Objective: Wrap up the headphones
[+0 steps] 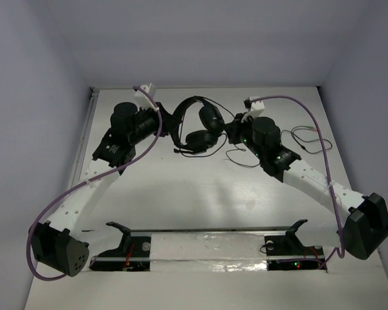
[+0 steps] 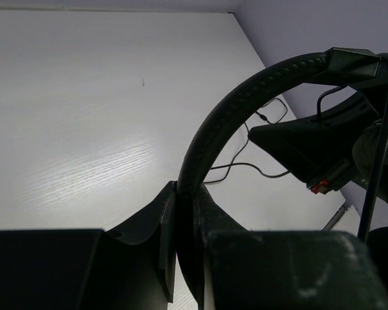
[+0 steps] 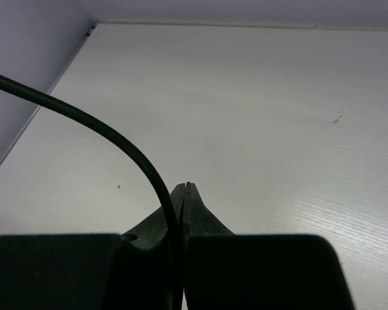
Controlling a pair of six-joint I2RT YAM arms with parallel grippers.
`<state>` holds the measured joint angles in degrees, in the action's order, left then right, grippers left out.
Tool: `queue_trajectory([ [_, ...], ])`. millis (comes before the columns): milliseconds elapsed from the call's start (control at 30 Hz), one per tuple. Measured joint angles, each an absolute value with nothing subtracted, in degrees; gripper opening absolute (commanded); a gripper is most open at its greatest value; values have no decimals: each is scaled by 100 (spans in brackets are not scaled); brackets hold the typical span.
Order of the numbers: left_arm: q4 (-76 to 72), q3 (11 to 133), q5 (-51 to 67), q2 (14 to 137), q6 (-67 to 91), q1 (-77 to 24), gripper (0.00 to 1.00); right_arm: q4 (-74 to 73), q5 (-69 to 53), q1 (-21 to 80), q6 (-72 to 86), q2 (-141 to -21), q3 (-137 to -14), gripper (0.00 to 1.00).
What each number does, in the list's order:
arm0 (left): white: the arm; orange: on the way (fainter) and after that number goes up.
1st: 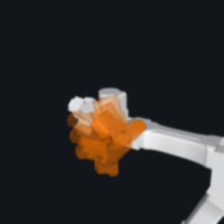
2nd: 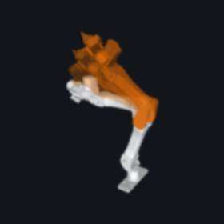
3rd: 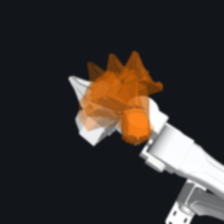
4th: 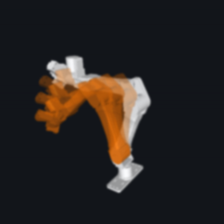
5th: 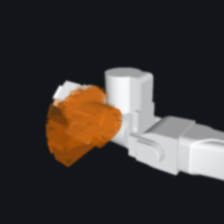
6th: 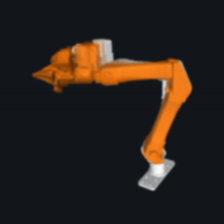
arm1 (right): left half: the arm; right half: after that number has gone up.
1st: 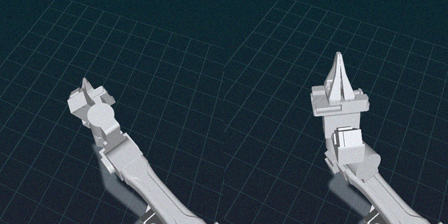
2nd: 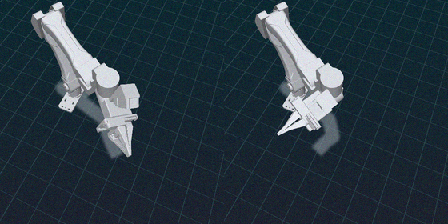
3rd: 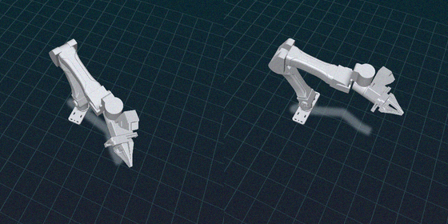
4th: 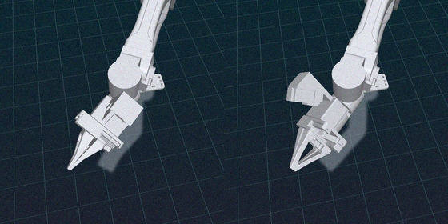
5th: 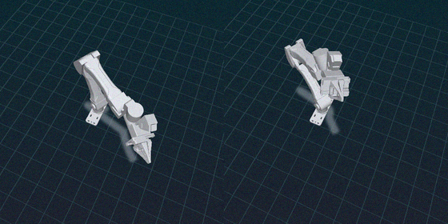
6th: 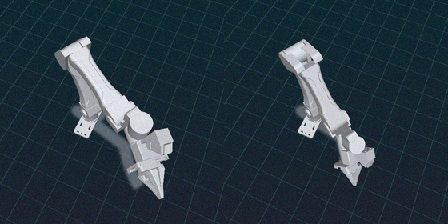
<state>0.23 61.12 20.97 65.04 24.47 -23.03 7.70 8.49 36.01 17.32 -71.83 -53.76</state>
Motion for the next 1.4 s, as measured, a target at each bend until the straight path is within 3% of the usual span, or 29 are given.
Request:
queue_trajectory([
  [300, 250, 6154, 2515, 6420, 2517, -1942, 0, 1354, 397, 3514, 1905, -7275, -5236, 5],
  [567, 366, 6497, 2689, 6445, 2692, -1898, 0, 1756, -375, 3514, 2023, -7686, -4967, 2],
  [767, 285, 6720, 2825, 6445, 2803, -1861, 0, 2154, -705, 3514, 2123, -7977, -4967, 6],
  [967, 62, 6720, 3170, 6447, 3142, -1861, 0, 2196, -928, 3514, 2252, -8366, -4967, 24],
  [1133, -329, 6709, 3463, 6473, 3420, -1861, 0, 2303, -952, 3514, 2290, -8385, -4971, 48],
  [1400, -458, 6617, 3551, 6501, 3592, -1861, 0, 2941, -1321, 3511, 2248, -8534, -4978, 65],
])
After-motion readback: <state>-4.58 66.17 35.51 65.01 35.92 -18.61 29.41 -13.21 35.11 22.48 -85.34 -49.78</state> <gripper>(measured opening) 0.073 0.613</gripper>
